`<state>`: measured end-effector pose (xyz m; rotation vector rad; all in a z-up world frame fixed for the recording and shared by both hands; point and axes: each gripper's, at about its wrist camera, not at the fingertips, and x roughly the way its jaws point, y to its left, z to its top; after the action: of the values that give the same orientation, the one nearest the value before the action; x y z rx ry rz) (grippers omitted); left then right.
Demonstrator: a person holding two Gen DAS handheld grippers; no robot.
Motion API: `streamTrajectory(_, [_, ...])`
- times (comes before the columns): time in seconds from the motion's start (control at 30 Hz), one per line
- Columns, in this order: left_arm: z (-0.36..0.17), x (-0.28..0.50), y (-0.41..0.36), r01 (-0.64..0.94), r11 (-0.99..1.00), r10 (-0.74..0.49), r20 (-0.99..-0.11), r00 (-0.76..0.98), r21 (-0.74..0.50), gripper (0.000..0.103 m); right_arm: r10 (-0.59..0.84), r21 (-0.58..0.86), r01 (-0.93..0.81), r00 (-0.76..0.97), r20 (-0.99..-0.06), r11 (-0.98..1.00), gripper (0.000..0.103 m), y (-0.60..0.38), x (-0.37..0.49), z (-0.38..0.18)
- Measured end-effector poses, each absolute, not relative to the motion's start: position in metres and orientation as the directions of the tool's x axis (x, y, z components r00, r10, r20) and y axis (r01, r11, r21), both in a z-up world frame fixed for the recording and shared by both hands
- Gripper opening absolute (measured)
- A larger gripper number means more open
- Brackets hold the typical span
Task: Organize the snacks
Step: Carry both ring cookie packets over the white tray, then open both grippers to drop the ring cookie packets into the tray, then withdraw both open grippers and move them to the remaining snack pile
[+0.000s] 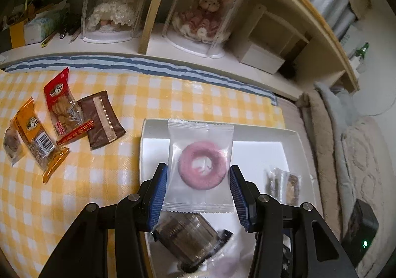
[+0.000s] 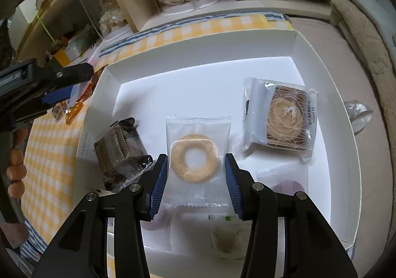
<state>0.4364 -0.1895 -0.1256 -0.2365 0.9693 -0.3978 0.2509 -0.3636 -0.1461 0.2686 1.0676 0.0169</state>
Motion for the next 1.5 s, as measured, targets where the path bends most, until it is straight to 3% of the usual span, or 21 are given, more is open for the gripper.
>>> streamTrajectory(0.4, [-0.140, 0.469, -0.197, 0.189, 0.930, -0.369, -0.786, 0.497, -0.317, 0.050, 0.162, 0.236, 0.097, 0.480, -0.862, 0.967, 0.047, -0.361, 0.255, -0.147])
streamTrajectory(0.53, [-0.140, 0.472, -0.197, 0.186, 0.938, -0.346, -0.790, 0.506, -0.292, 0.076, 0.194, 0.272, 0.087, 0.501, -0.843, 0.958, 0.051, -0.360, 0.254, -0.140])
streamTrajectory(0.73, [-0.138, 0.461, -0.189, 0.211, 0.930, -0.367, -0.783, 0.502, -0.300, 0.082, 0.188, 0.268, 0.095, 0.494, -0.849, 0.959, 0.061, -0.363, 0.251, -0.136])
streamTrajectory(0.83, [-0.139, 0.453, -0.187, 0.226, 0.928, -0.372, -0.787, 0.491, -0.298, 0.087, 0.189, 0.259, 0.079, 0.485, -0.854, 0.963, 0.072, -0.364, 0.247, -0.135])
streamTrajectory(0.9, [-0.139, 0.447, -0.187, 0.233, 0.926, -0.376, -0.789, 0.485, -0.298, 0.092, 0.171, 0.236, 0.075, 0.482, -0.859, 0.969, 0.090, -0.365, 0.244, -0.136])
streamTrajectory(1.0, [-0.138, 0.437, -0.186, 0.244, 0.922, -0.383, -0.786, 0.485, -0.299, 0.101, 0.144, 0.214, 0.088, 0.492, -0.858, 0.973, 0.103, -0.366, 0.240, -0.136])
streamTrajectory(1.5, [-0.093, 0.391, -0.162, 0.332, 0.893, -0.442, -0.734, 0.515, -0.305, 0.103, 0.088, 0.180, 0.124, 0.529, -0.844, 0.976, 0.103, -0.366, 0.232, -0.116])
